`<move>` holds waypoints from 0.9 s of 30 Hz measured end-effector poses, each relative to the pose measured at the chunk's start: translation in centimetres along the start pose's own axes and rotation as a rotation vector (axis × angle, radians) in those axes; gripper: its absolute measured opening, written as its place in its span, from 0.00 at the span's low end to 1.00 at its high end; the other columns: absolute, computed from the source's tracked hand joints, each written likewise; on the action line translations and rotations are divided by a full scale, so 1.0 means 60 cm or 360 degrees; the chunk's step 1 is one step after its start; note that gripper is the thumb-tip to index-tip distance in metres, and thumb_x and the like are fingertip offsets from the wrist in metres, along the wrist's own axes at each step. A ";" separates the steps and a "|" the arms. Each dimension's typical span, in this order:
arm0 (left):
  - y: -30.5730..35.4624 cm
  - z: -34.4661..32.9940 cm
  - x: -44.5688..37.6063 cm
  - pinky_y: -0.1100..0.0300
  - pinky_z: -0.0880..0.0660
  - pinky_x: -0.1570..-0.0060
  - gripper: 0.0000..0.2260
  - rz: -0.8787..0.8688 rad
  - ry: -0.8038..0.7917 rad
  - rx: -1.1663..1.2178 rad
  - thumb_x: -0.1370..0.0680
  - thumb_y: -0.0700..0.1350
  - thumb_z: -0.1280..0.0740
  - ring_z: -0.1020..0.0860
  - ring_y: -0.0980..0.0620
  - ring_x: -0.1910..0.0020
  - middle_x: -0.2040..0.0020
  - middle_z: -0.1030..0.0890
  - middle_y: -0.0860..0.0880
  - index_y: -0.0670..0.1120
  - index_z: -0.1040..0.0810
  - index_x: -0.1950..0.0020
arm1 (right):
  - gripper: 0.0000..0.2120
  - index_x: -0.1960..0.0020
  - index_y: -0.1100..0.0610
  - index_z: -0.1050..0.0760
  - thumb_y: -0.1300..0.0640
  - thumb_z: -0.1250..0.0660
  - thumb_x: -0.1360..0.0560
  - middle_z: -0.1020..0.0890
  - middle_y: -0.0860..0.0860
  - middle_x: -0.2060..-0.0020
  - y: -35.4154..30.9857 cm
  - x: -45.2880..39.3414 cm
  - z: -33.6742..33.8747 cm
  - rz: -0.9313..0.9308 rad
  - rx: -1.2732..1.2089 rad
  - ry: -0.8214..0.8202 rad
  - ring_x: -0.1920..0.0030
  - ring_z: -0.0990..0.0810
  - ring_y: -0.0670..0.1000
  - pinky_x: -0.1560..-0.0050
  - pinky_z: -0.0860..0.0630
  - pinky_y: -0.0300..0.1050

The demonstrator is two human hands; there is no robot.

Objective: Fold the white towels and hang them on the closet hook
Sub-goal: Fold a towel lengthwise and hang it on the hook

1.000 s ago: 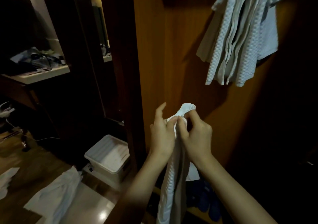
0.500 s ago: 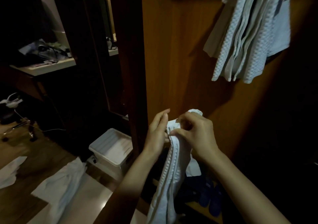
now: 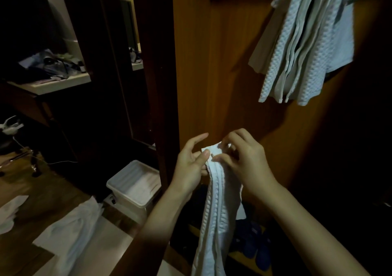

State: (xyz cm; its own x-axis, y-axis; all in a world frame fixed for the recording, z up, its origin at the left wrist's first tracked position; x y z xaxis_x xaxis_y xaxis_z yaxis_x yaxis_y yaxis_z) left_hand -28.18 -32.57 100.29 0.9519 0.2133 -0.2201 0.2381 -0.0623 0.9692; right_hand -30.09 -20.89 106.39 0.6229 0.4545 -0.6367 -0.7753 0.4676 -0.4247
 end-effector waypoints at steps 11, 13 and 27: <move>0.044 -0.034 -0.010 0.68 0.26 0.68 0.15 -0.0216 -0.0210 -0.0059 0.21 0.35 0.40 0.19 0.57 0.65 0.60 0.17 0.48 0.48 0.32 0.36 | 0.08 0.57 0.55 0.23 0.57 0.25 0.32 0.22 0.52 0.60 -0.025 -0.016 0.038 0.0424 0.0600 -0.0296 0.58 0.27 0.53 0.60 0.37 0.44; 0.048 -0.034 -0.013 0.69 0.26 0.67 0.14 -0.0240 -0.0185 -0.0015 0.21 0.34 0.40 0.18 0.58 0.64 0.59 0.17 0.48 0.46 0.31 0.36 | 0.08 0.58 0.53 0.26 0.56 0.27 0.30 0.25 0.48 0.61 -0.035 -0.009 0.041 0.0403 0.0312 -0.0269 0.58 0.29 0.49 0.62 0.34 0.43; 0.047 -0.052 -0.008 0.57 0.20 0.58 0.14 -0.0301 -0.0175 -0.0007 0.21 0.35 0.39 0.16 0.48 0.59 0.58 0.15 0.46 0.51 0.29 0.41 | 0.10 0.59 0.49 0.31 0.50 0.29 0.29 0.31 0.45 0.57 0.003 -0.005 0.035 -0.0149 0.0370 -0.0265 0.54 0.32 0.46 0.51 0.33 0.44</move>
State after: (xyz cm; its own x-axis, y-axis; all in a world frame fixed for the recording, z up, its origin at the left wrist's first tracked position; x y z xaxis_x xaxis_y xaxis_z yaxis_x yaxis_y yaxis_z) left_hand -28.55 -29.81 103.45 0.9058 0.1129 -0.4085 0.4138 -0.0269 0.9100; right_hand -30.20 -19.36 107.86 0.7141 0.5102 -0.4793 -0.6808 0.6656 -0.3058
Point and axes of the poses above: each hand's wrist, its own x-axis away from the middle knuckle, its own z-axis out of the back of the hand, y = z × x, the point moved 8 cm from there along -x, towards the middle knuckle
